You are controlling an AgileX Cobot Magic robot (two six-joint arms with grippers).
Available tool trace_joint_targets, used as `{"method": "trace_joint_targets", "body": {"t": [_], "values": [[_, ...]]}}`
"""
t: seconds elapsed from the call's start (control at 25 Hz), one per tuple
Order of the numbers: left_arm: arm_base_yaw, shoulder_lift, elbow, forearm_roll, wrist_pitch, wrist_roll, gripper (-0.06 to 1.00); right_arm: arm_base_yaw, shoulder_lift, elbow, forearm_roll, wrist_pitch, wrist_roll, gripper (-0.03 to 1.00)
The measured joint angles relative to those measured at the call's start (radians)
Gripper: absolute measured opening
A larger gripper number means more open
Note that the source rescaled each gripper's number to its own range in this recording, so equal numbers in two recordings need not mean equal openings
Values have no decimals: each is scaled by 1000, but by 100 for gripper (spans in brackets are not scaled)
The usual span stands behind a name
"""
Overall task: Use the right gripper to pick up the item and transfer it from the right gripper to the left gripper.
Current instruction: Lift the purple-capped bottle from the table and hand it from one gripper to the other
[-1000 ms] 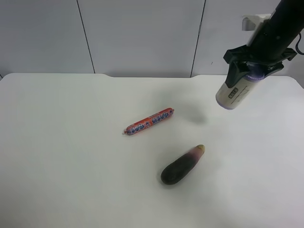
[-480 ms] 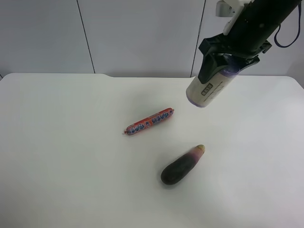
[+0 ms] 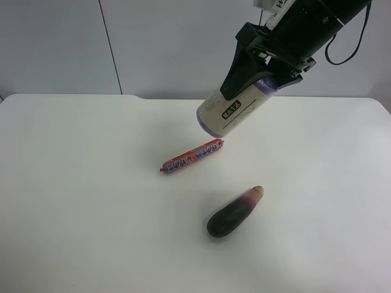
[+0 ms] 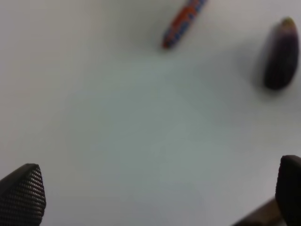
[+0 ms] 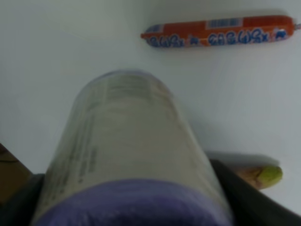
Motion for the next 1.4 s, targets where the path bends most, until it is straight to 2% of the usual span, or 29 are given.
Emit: {"method": "trace_joint_targets", "body": {"t": [0.2,0.56,0.72,1.04,1.4], "values": [[-149,111,-19,6,3,48,100,5,0,0,36,6,-20,0],[-402,328,-156,174,-56,58,100,101,0,0,39,6,-28,0],[-503,445,-199,217,-102,54,100,149,0,0,42,2,-28,0],[-623,658,-289,227,-232,47,100,203,0,0,62,-21,-36,0],[-688,798,-334,227,-324,47,100,203,0,0,186,-46,-105,0]]}}
